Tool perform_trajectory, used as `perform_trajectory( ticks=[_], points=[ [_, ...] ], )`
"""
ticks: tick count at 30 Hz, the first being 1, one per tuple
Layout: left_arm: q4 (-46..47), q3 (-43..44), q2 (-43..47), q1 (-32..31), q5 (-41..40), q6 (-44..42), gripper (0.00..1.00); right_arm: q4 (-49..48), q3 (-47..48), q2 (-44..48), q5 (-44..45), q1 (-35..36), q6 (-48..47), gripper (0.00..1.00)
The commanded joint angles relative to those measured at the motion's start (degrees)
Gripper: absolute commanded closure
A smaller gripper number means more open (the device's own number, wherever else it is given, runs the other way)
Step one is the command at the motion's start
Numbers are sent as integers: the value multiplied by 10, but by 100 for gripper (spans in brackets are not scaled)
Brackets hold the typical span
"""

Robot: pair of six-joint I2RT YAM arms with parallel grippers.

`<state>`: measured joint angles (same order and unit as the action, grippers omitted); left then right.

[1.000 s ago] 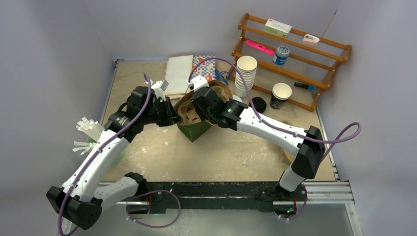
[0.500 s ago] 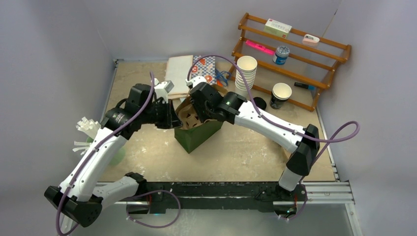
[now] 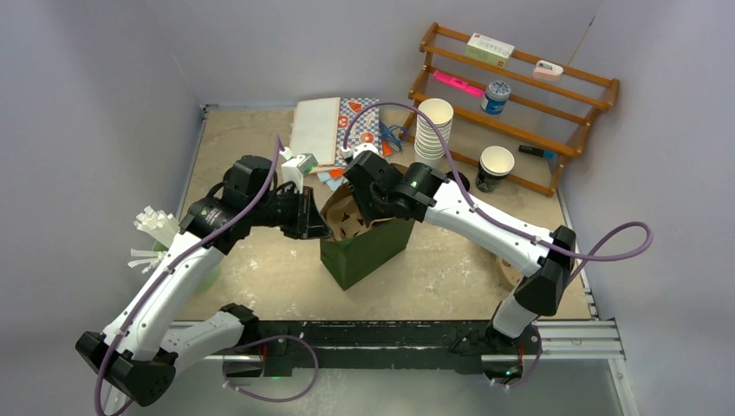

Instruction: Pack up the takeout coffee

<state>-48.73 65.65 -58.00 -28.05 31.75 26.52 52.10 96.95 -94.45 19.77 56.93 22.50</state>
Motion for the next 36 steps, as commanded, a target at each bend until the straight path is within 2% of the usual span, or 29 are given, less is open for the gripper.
perform_trajectory(
  ticks=[1,6,7,11,16,22,25,30,36],
  points=[
    [3,3,14,-9,28,-2,86,29,0,7,28,-3,18,81],
    [-26,17,6,-8,3,-41,59,30,8,-19,15,-3,15,81],
    [-28,17,9,-9,-1,-49,57,31,9,-22,10,-3,15,81],
    [-42,17,11,-8,-28,-63,58,18,-5,-20,1,-3,18,81],
    [-35,11,7,-9,-15,-64,64,0,-22,-25,-10,-3,13,81],
    [-44,28,3,-8,-20,-74,65,5,-26,-32,-9,-3,14,81],
    [-50,48,3,-9,-48,-71,64,-10,-46,-22,-4,-3,12,81],
    [-92,116,-4,-8,-129,-80,60,-38,-89,-10,0,-3,11,82],
    [-132,182,-7,-9,-223,-97,48,-37,-91,-11,8,-3,10,83]
  ],
)
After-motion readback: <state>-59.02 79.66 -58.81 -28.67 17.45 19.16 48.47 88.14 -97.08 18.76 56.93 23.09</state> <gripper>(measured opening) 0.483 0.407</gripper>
